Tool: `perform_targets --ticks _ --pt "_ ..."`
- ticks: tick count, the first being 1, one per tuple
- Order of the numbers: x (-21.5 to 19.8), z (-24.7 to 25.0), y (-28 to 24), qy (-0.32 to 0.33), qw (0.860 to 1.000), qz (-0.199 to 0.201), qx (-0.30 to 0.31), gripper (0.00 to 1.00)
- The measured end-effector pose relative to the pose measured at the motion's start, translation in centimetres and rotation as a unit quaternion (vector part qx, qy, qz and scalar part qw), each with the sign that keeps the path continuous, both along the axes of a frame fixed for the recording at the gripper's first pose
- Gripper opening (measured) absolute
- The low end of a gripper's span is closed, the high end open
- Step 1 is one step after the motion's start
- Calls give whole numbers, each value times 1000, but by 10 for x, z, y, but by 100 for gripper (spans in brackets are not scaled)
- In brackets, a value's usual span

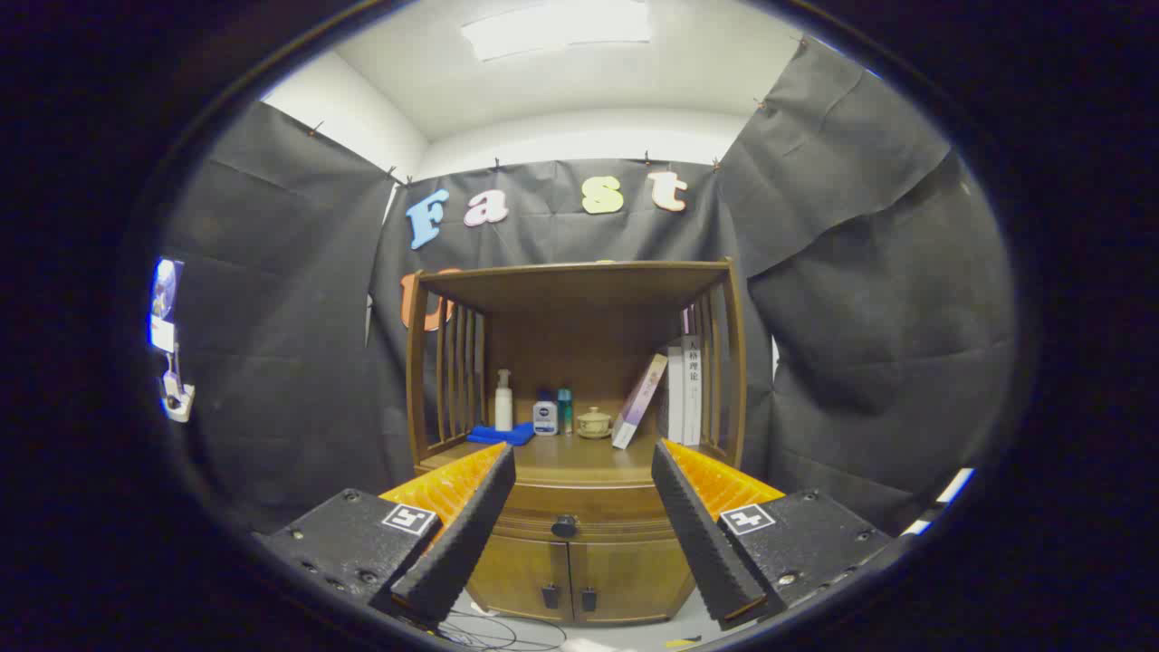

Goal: Pull open the drawer, take out the items inside it, and place them on the countertop above the cabinet.

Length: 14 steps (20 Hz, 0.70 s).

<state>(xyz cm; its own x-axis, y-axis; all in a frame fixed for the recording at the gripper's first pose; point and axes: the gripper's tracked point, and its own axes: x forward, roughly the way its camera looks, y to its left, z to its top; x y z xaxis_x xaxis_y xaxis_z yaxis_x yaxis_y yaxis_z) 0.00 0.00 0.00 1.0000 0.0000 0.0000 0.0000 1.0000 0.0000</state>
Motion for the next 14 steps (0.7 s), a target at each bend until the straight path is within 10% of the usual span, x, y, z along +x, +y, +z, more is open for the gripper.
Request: perform_targets --ticks 14 --pt "-2 1 7 2 1000 6 -10 99"
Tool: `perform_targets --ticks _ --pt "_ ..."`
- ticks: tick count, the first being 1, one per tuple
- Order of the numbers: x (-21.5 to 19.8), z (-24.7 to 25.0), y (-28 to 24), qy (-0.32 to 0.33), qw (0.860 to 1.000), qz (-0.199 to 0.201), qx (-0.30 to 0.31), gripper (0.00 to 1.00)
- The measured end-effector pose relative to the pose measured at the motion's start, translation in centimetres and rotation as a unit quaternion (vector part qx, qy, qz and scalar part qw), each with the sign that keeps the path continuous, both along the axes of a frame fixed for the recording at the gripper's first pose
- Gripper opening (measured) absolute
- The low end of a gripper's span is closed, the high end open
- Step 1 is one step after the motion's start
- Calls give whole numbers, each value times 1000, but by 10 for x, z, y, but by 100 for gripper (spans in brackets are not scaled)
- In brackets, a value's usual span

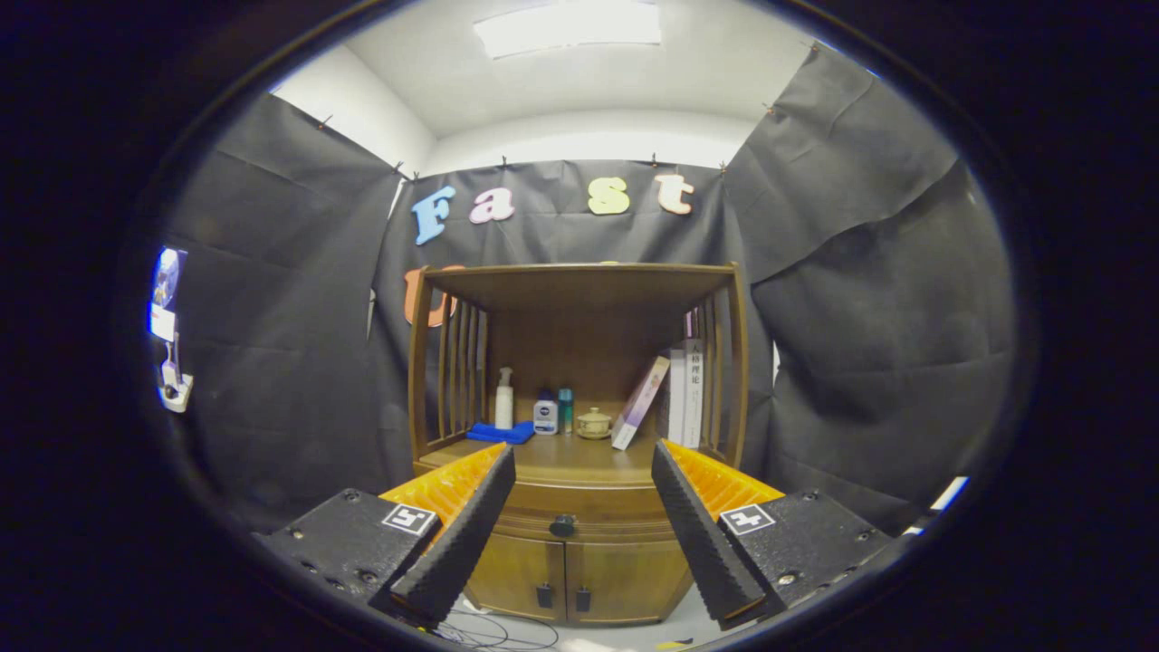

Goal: Pull open the drawer, take out the items inside it, and place them on the countertop above the cabinet.

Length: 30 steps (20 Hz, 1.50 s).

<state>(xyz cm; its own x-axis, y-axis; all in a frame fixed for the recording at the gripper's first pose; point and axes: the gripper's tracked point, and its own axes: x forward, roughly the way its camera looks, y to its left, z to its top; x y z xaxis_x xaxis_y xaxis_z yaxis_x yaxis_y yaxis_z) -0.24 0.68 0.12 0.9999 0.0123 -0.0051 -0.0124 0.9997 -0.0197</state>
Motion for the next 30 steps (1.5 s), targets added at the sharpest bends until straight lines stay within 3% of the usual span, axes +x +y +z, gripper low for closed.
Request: perform_targets --ticks 6,11,19,30 --pt "13 -21 -2 14 1000 -13 -9 99" --pt "37 -67 2 50 999 -10 -2 99" --pt "91 -163 1 119 993 -10 8 99" --pt "186 -253 12 177 984 -16 8 99"
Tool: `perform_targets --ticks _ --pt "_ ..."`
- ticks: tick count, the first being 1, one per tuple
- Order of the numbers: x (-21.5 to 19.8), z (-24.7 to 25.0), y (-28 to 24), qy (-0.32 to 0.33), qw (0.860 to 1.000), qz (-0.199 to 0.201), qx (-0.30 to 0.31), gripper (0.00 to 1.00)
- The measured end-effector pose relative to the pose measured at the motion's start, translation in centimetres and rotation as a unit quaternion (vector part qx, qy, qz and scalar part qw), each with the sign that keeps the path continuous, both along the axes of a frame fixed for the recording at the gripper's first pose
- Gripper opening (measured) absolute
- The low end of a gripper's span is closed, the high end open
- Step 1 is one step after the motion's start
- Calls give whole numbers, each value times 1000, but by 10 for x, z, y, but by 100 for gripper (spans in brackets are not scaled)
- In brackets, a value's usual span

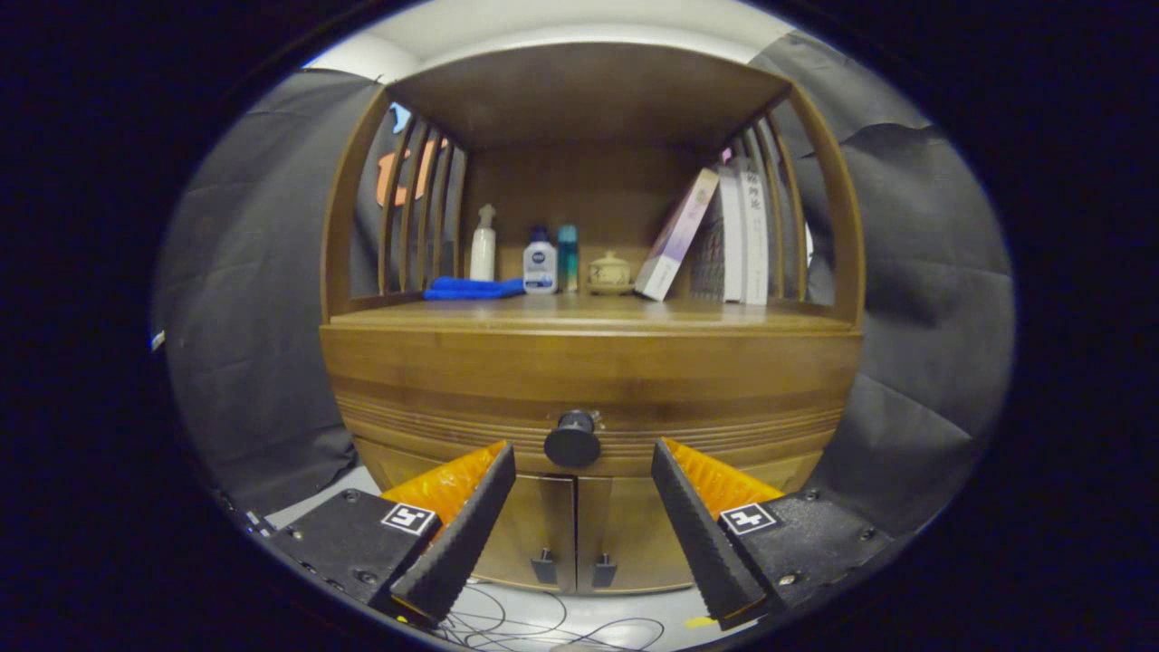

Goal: Pull open the drawer, take out the items inside it, and place them on the countertop above the cabinet.

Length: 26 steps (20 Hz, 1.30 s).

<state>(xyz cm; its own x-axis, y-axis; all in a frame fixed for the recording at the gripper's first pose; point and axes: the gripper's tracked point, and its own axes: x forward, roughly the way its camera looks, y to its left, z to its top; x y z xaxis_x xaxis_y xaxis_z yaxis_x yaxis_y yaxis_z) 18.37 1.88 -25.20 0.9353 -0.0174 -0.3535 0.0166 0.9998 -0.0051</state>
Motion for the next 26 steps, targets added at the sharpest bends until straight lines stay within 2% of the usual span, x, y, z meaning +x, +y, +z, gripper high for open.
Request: perform_targets --ticks 8,11,15,17,21,26 --pt "43 -17 -2 14 1000 -27 8 98" --pt "51 -18 1 11 1000 -28 9 88" --pt "53 -18 -2 5 999 -45 6 67" --pt "53 -21 1 9 998 -46 30 56" --pt "53 -22 -1 8 999 -44 17 46" --pt "52 -20 -2 15 999 -37 15 41"
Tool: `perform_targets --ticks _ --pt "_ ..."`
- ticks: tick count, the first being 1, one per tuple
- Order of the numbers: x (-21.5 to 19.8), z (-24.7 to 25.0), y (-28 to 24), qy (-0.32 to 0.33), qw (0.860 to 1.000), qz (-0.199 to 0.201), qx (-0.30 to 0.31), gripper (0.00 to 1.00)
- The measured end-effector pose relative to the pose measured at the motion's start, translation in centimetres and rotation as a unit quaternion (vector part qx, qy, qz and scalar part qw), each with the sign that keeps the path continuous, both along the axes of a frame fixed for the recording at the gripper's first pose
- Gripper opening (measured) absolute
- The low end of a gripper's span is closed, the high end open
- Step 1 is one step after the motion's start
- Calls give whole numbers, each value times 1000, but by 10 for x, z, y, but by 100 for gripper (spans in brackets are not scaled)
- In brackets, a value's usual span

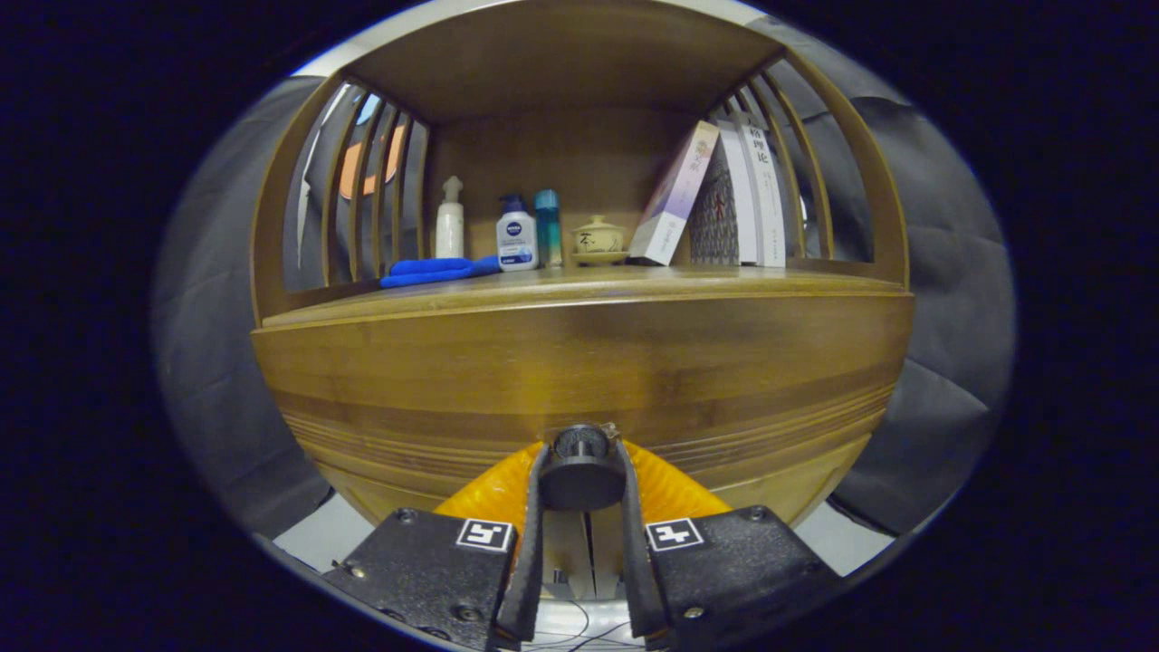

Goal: Pull open the drawer, take out the items inside it, and place them on the countertop above the cabinet.

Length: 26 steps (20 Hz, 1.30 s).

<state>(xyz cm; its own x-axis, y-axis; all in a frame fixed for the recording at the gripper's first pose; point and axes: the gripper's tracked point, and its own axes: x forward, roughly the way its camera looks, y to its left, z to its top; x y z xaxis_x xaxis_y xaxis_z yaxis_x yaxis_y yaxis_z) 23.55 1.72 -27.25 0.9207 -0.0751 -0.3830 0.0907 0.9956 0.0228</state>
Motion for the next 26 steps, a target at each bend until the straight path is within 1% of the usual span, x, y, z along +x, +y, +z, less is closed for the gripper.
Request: perform_targets --ticks 3,7,15,26 --pt "-5 1 -1 -3 1000 4 -6 40" --pt "-25 3 -1 -2 1000 11 -7 40" --pt "-71 9 2 -2 1000 20 4 39" --pt "-137 12 3 -5 1000 31 3 39"
